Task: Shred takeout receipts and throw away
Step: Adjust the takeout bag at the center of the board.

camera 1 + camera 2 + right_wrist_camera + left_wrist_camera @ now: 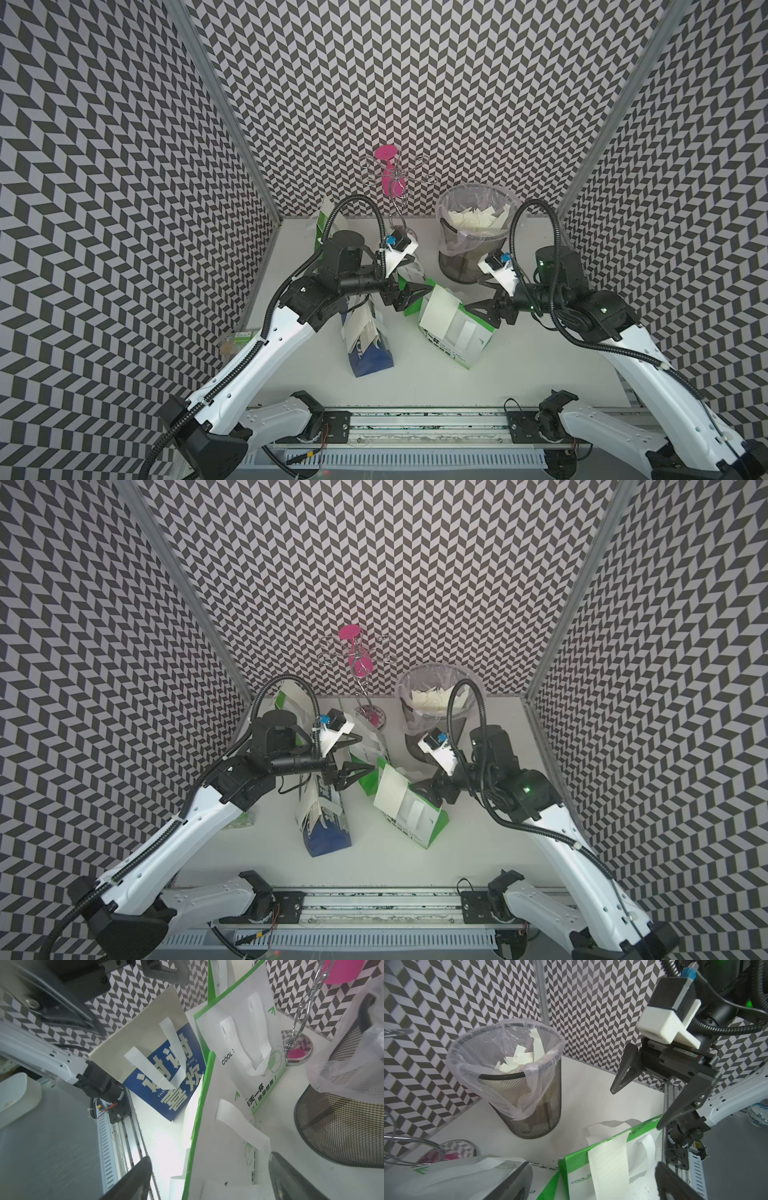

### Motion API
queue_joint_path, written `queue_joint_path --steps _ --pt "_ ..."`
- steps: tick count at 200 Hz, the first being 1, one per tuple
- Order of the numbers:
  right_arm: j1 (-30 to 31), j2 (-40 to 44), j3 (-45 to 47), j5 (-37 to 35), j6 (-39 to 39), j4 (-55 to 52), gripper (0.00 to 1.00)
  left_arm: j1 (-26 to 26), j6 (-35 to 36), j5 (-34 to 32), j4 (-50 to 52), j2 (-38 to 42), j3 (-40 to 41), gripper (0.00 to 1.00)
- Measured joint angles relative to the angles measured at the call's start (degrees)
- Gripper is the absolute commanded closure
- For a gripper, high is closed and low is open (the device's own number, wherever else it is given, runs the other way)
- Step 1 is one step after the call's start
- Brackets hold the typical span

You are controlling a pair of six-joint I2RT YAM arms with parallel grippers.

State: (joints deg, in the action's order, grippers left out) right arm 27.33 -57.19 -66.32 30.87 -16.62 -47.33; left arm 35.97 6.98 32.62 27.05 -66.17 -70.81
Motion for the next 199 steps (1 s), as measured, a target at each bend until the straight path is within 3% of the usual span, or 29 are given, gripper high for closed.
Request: queue_joint_path --steps 78,109,199 --pt "2.91 -1.79 2.86 -5.33 -1.6 -1.05 0.74 2.05 -1.84 3.17 -2.54 -0.11 7.93 0.14" --pt "2.93 -2.49 2.86 -5.33 -1.05 -0.81 0.82 2.27 -2.03 5.07 -4.46 -1.42 8.44 0.23" --pt "2.93 -2.93 2.84 -5.6 0.15 -0.15 0.9 2.27 -0.48 6.05 -5.53 -10.93 6.23 0.33"
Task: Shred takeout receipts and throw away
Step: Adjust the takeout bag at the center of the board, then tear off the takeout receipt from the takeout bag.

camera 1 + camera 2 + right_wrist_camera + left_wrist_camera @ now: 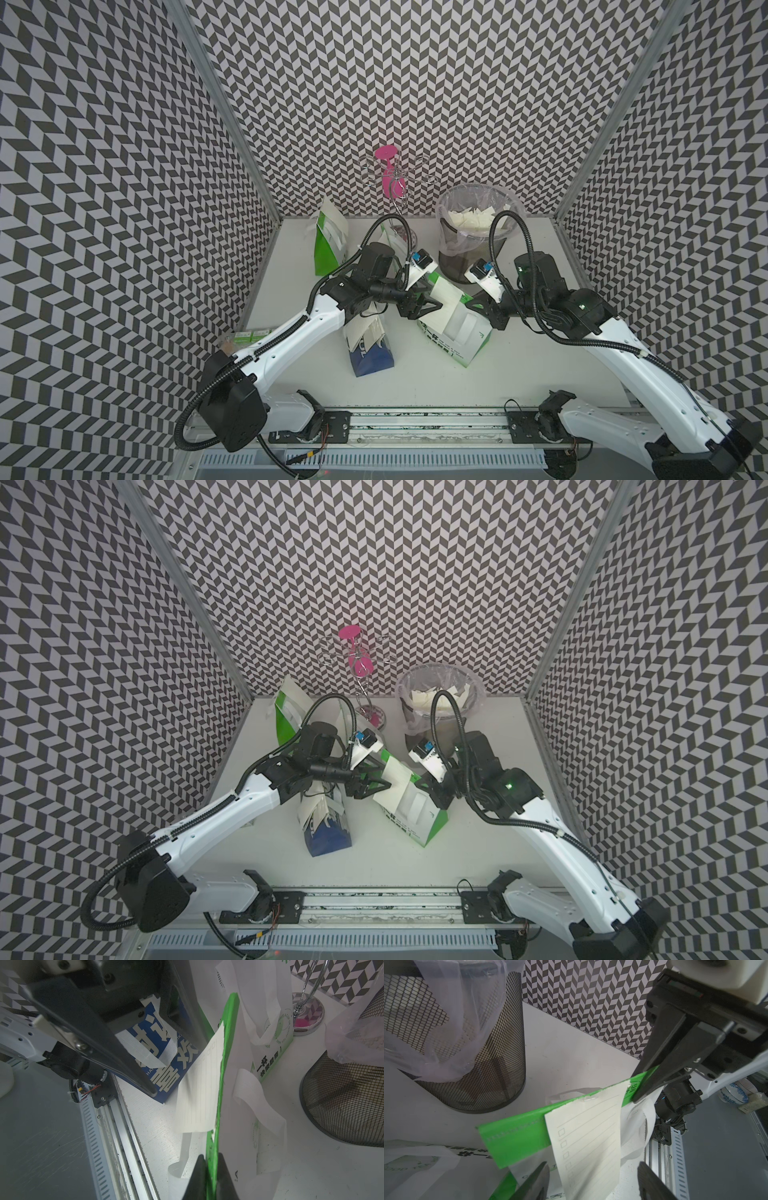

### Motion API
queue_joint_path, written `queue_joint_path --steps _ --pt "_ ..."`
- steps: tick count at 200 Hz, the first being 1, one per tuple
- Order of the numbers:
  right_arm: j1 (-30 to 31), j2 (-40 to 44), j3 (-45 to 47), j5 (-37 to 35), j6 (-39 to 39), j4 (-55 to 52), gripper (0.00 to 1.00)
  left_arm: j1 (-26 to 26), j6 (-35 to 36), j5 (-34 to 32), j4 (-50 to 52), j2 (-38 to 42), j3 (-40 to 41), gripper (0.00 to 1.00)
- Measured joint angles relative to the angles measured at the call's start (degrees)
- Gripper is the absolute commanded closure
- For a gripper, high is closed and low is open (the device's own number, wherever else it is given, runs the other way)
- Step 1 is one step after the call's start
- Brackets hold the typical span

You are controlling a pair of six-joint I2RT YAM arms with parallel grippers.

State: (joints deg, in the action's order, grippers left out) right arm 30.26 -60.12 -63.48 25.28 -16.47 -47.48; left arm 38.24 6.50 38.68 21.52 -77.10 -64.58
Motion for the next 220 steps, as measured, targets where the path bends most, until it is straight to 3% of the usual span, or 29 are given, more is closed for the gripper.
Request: queue_joint_path --steps 39,157,220 --pt "0.0 -0.61 -0.39 -0.07 -0.04 -0.04 0.92 -0.02 1.79 0.55 0.02 -1.57 -1.79 0.34" --pt "0.0 -0.9 -0.52 -0.9 -0.04 0.22 0.92 -0.37 1.62 4.94 -0.92 -5.11 -4.94 0.66" --pt "-0.02 -1.11 -0.39 -1.18 -0.04 0.85 0.92 -0.37 0.85 6.45 -0.74 -9.33 -6.49 0.72"
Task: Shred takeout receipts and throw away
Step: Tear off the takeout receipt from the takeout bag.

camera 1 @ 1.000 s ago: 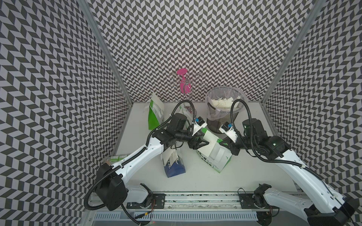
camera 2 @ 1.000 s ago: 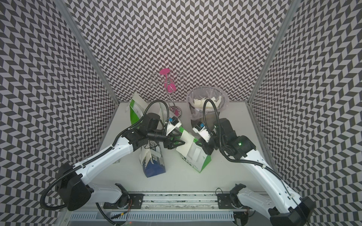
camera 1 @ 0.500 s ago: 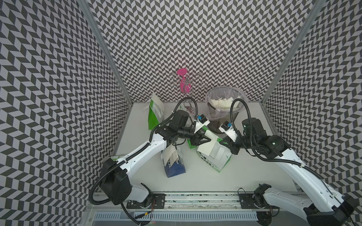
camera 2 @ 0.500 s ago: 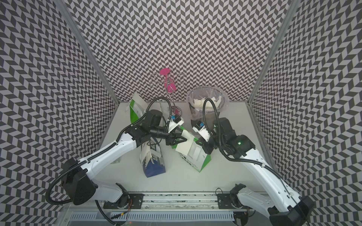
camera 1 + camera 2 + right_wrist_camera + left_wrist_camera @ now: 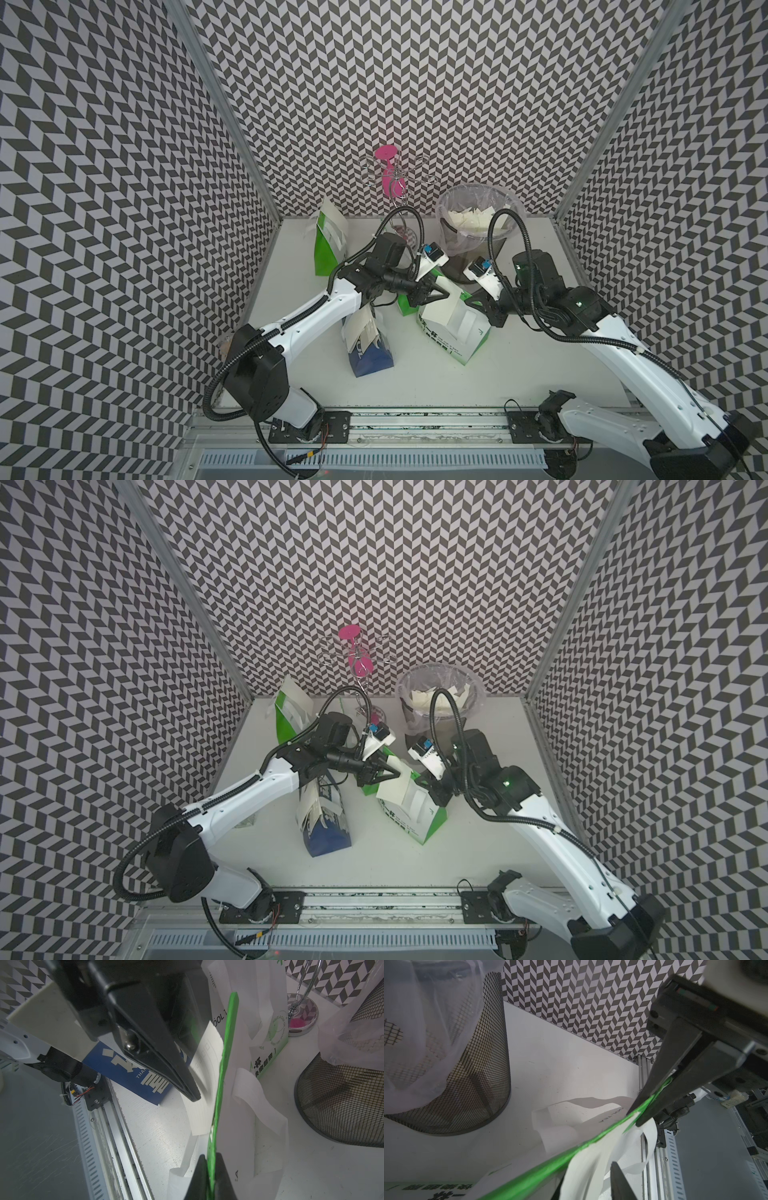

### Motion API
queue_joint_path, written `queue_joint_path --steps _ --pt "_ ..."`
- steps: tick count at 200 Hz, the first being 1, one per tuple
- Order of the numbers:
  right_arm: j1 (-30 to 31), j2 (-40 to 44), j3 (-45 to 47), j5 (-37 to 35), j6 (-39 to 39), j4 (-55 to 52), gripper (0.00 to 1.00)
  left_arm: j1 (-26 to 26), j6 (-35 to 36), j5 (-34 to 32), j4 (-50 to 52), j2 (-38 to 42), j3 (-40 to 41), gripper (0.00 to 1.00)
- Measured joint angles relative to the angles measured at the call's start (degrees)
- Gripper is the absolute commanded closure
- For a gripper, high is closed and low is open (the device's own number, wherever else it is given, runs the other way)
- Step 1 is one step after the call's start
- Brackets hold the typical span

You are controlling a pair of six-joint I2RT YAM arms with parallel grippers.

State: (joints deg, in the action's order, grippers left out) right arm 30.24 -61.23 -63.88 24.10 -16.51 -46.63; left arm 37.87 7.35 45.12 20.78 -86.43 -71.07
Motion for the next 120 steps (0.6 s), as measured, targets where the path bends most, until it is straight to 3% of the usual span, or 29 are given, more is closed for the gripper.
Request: queue_joint_path --steps 41,120 --pt "0.02 0.0 0.37 -0.09 0.0 0.74 0.92 0.0 -3.04 1.64 -1.81 -0.07 -0.02 0.76" --pt "-0.04 0.0 0.46 -0.59 0.0 0.92 0.92 -0.46 -9.09 3.26 -3.61 -2.8 -1.38 0.97"
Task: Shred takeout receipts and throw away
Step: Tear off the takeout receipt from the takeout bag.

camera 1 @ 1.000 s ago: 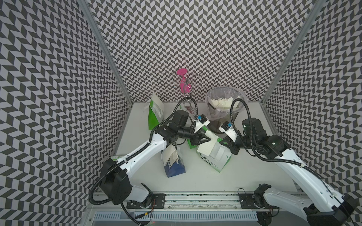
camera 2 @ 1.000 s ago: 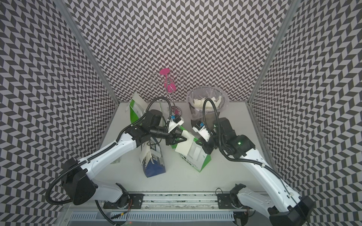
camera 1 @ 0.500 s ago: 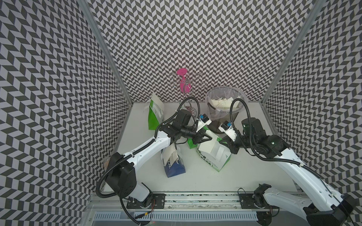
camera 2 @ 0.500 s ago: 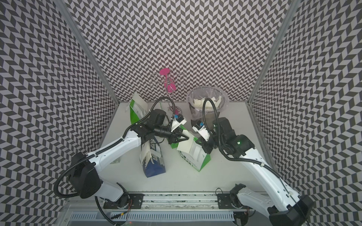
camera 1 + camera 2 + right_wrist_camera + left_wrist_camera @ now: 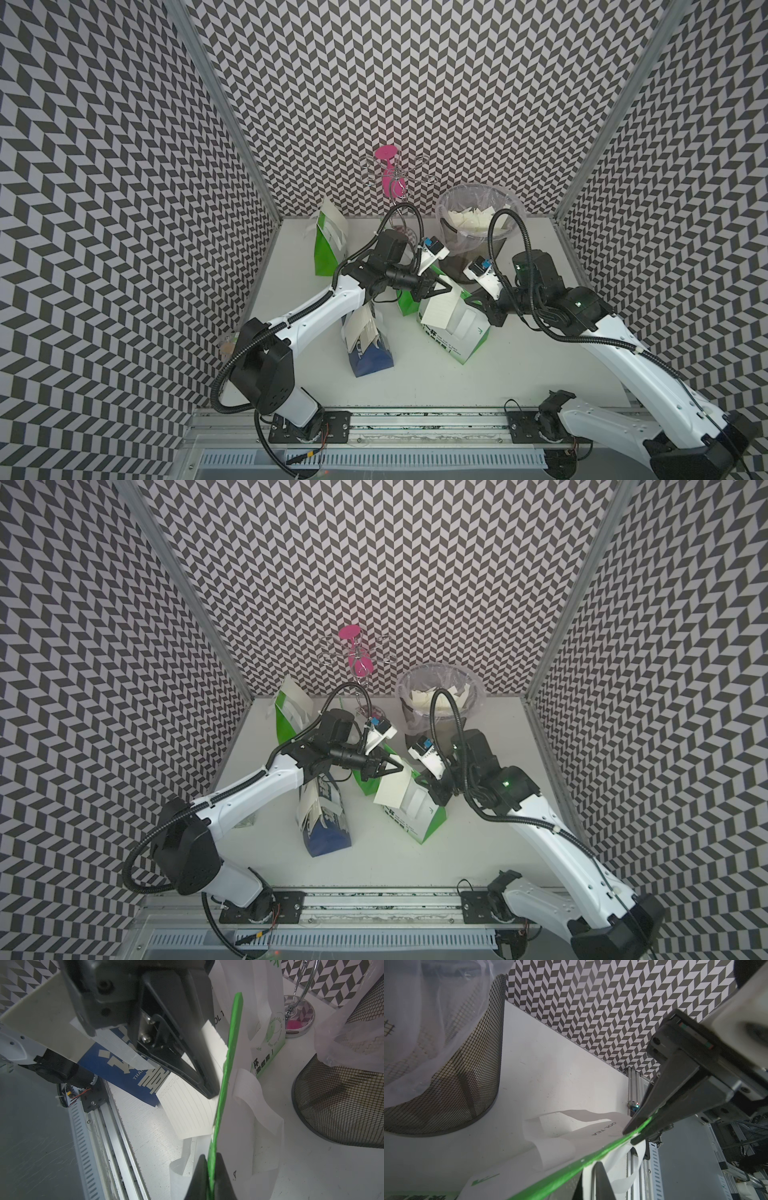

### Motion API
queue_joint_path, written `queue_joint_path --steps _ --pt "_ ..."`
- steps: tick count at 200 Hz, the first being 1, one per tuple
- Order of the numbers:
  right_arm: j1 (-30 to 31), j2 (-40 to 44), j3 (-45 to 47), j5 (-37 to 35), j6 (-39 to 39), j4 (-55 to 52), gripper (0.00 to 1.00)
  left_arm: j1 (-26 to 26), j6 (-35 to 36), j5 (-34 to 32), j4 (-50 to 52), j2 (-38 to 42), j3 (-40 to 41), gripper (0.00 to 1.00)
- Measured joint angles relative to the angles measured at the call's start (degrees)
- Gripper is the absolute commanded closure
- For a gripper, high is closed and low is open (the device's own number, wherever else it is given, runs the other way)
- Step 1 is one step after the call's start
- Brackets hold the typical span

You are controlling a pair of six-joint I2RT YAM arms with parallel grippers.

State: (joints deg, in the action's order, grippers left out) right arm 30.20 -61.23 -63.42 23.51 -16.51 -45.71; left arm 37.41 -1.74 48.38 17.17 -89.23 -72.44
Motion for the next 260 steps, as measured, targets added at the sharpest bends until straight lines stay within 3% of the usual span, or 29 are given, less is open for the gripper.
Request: queue_joint_path --steps 154,167,189,212,260 --pt "0.07 -1.31 -0.2 -5.03 -0.02 1.14 0.95 -1.36 -7.21 6.91 -10.36 2.56 0.55 1.0" --pt "0.07 -1.44 -0.35 -5.29 -0.02 1.14 0.86 -1.36 -7.15 6.88 -10.49 2.89 0.48 1.0" --pt "0.07 -1.92 -0.52 -5.84 -0.04 -0.61 0.58 -1.4 -5.99 6.23 -8.41 2.99 -0.68 1.0" --pt "0.07 -2.32 -0.79 -5.6 0.35 -2.03 0.43 -1.66 -4.07 4.79 -5.42 2.99 -2.99 1.0" --pt "0.07 -2.21 -8.52 -3.08 1.62 -2.05 0.34 -2.34 0.28 2.21 0.31 2.99 -10.08 1.0"
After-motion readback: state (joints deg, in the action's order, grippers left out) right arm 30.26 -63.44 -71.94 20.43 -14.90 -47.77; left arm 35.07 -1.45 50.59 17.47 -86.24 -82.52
